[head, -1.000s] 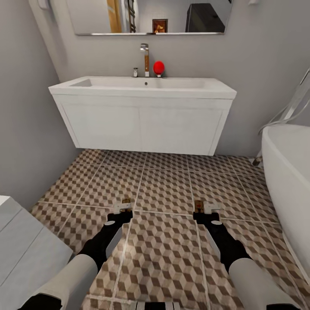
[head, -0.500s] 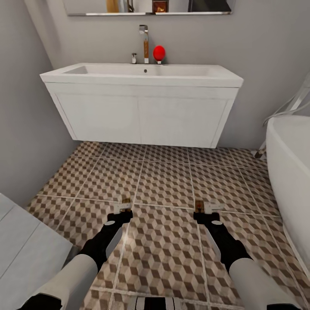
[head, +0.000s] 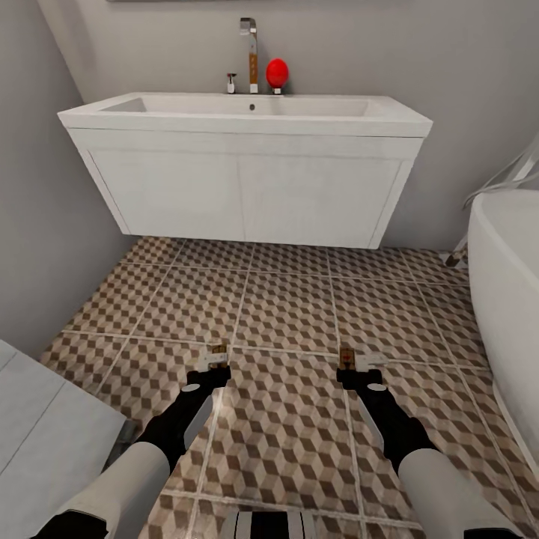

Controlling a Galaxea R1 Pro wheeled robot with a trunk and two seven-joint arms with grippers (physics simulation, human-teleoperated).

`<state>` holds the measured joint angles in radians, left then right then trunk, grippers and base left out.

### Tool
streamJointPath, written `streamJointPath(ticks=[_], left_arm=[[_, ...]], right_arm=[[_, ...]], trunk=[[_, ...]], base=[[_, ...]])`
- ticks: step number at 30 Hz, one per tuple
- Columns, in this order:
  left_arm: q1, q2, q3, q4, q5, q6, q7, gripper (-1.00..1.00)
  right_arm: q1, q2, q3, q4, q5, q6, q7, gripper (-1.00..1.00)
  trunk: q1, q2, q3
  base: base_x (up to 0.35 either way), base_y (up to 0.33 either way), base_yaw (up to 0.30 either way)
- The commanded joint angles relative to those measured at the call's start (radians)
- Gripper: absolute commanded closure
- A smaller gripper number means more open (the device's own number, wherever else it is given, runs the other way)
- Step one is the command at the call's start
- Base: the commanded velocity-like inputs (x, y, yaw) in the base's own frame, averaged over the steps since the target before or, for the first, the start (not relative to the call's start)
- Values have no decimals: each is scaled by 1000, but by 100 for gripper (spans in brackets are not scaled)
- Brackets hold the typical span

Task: Take the four mousetraps from the cabinet in the bathroom and place them on the bathroom floor. Make sure all four end up on the same floor surface, and ensure that at least two of them are either under or directly next to the same bathroom sink.

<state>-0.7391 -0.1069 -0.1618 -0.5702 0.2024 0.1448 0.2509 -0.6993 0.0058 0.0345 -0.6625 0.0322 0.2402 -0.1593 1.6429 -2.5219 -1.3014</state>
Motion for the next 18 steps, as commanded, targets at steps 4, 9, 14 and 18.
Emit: streamJointPath(ticks=[4, 9, 14, 18], left_arm=[[0, 1, -7, -2, 9, 4, 8, 100], [0, 1, -7, -3, 9, 4, 8, 100], [0, 1, -7, -3, 9, 4, 8, 100], [0, 1, -7, -2, 9, 4, 8, 100]], right_arm=[[0, 0, 2, -2, 1, 7, -5, 100], [0, 0, 1, -2, -3, 7, -7, 100], [0, -1, 1, -2, -6, 7, -8, 100], [0, 0, 1, -2, -6, 7, -8, 100]], trunk=[[0, 0, -1], [0, 0, -1], [0, 0, -1], [0, 0, -1]], base=[[0, 0, -39], [0, 0, -194], [0, 0, -254], [0, 0, -102]])
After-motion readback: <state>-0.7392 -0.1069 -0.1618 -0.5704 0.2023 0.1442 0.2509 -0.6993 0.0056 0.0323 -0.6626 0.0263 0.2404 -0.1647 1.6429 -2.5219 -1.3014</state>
